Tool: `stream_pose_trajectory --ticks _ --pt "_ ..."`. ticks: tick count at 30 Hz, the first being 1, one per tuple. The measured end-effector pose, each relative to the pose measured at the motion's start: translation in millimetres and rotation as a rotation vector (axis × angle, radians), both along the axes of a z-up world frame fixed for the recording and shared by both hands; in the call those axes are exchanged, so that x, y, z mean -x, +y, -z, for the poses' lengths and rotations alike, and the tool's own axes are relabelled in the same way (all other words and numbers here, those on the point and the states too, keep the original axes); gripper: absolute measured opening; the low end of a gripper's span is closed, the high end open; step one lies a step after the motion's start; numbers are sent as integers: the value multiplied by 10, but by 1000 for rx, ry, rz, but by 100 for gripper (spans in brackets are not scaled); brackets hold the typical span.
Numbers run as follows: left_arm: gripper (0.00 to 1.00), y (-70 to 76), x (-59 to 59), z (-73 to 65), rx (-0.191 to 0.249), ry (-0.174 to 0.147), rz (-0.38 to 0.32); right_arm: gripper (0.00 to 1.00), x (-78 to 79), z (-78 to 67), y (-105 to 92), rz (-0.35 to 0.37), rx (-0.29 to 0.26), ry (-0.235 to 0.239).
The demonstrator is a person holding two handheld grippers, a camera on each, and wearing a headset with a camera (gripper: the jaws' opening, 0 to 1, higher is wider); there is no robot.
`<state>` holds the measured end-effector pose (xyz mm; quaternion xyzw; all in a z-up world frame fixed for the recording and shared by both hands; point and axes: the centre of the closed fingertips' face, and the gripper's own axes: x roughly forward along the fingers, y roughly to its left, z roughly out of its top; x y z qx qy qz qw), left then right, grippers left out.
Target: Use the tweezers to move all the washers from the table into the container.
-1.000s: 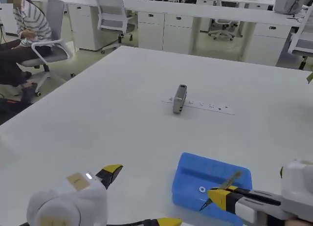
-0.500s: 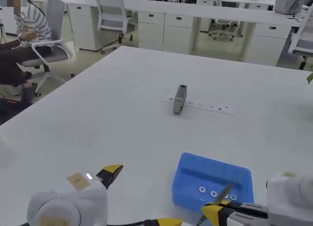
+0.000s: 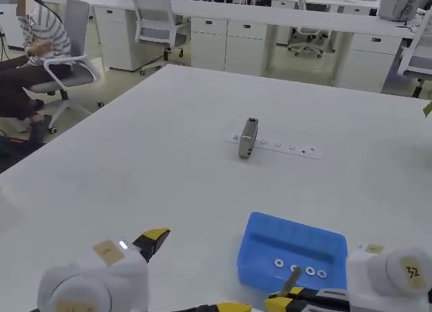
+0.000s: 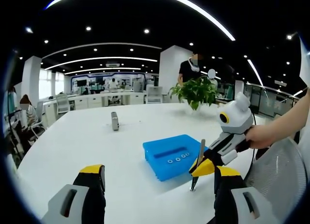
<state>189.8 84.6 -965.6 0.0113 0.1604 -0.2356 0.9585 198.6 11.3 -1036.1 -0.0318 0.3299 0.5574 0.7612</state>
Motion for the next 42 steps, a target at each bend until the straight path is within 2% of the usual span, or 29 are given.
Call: stream_pose_trajectory --ticks 3,6,12,15,22,31,34,38,42 --pt "95 -2 -1 2 -1 0 2 4 21 -7 12 -13 10 -16" --pt "95 -4 0 -1 0 0 3 4 12 -13 3 -28 35 -58" --pt "96 -8 -1 -8 1 -5 5 4 43 0 7 -50 49 -69" --pt "96 0 -1 -9 2 -5 1 4 82 10 15 -70 66 -92" --pt "97 -2 -9 -32 14 -14 0 4 143 14 37 -149 109 -178" --pt "98 -4 -12 -27 10 -14 0 3 174 24 42 -209 131 -238" --pt "98 2 -13 -19 7 -11 -1 2 189 28 58 -268 153 -303" --pt "98 10 -14 -17 3 -12 -4 1 180 34 86 -250 150 -304" --pt "98 11 -11 -24 6 -13 -5 2 142 24 78 -210 122 -256"
